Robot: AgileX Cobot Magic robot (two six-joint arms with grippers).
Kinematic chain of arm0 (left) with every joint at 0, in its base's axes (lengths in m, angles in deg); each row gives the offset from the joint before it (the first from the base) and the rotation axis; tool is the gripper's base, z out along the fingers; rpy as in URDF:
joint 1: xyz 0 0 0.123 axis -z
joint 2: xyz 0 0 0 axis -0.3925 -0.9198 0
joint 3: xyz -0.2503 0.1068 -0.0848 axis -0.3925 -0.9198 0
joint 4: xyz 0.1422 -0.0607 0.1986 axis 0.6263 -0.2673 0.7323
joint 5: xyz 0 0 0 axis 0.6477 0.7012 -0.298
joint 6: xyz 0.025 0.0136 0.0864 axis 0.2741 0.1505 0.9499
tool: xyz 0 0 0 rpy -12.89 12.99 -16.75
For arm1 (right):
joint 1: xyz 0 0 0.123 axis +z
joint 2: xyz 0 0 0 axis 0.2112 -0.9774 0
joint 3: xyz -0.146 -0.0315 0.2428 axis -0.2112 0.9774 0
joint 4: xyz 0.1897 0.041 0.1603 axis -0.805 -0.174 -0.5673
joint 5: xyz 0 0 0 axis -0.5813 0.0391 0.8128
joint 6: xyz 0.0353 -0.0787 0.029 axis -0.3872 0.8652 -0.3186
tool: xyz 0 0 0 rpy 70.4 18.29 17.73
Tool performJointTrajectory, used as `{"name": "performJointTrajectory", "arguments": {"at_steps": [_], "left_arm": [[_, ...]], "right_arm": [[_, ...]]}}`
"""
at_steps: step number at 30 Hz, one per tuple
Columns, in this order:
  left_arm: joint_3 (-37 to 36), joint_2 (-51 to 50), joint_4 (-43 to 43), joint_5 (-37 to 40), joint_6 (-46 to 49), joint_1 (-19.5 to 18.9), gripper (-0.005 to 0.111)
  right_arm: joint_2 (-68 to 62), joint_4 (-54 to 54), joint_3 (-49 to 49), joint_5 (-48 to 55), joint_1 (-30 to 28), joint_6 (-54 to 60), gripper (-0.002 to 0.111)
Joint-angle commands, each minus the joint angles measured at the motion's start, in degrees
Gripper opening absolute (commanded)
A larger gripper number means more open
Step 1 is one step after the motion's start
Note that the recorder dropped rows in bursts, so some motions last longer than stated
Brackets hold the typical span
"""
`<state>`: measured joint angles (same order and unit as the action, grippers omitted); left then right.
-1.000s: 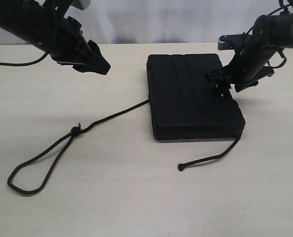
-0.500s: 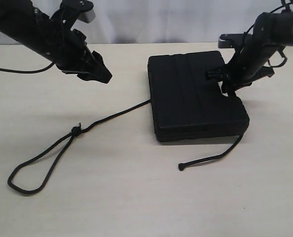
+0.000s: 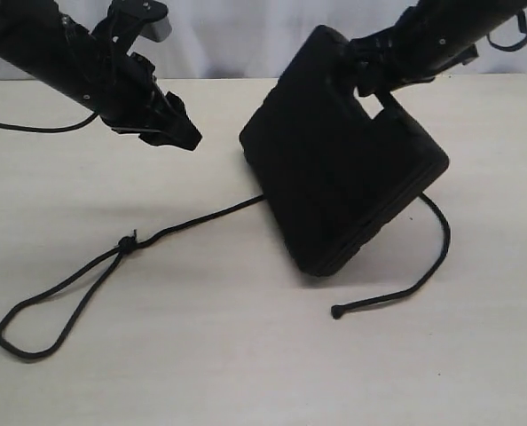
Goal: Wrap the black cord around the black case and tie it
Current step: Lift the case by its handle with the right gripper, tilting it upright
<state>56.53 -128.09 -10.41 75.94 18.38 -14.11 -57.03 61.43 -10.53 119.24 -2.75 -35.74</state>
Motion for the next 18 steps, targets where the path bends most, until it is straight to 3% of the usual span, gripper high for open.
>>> {"name": "performJointTrajectory", "arguments": {"at_steps": [1,10,18], "left_arm": [[-0.2,-0.9,-0.97,-0.18,0.06,0.4,0.051],[-0.2,-3.5,-1.7,-1.41,0.17,0.4,0.051],[-0.2,-3.5,-1.86,-3.38,0.17,0.4,0.051]], "right_arm": [[1.31,-0.71,-0.5,-1.43,7.02,0.84,0.004],[1.45,0.94,-0.5,-3.18,14.76,0.84,0.004],[5.89,18.3,-0.5,-5.02,16.02,-10.75,0.004]]}}
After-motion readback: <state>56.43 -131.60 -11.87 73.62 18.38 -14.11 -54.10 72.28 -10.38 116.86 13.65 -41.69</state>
